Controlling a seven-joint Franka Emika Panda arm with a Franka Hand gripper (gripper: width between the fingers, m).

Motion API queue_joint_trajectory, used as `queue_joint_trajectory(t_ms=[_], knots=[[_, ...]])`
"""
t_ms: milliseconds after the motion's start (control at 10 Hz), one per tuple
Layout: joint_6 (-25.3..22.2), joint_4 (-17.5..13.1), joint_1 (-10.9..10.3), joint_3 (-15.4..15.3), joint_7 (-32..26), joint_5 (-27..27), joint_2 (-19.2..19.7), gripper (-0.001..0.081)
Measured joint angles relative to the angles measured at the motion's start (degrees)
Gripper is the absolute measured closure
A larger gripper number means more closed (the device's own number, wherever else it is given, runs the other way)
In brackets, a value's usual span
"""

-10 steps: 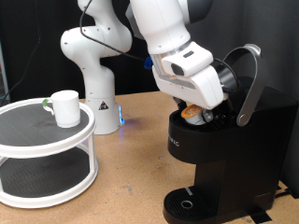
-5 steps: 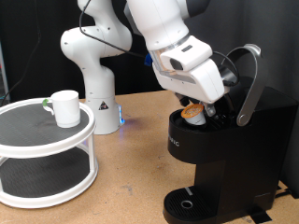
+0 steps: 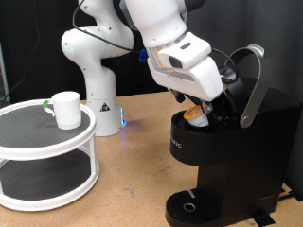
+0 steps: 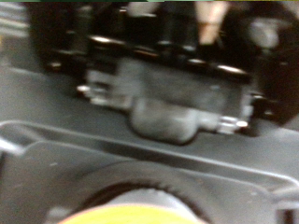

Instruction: Make a cup of coffee with the keurig machine

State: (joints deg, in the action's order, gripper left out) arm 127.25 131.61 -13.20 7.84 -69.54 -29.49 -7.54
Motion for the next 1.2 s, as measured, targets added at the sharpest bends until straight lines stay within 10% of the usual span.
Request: queue_joint_trajectory(t_ms=[1200], knots=[[0.15,3.82,0.43,-0.85,2.4,5.64,-2.61,0.0001]])
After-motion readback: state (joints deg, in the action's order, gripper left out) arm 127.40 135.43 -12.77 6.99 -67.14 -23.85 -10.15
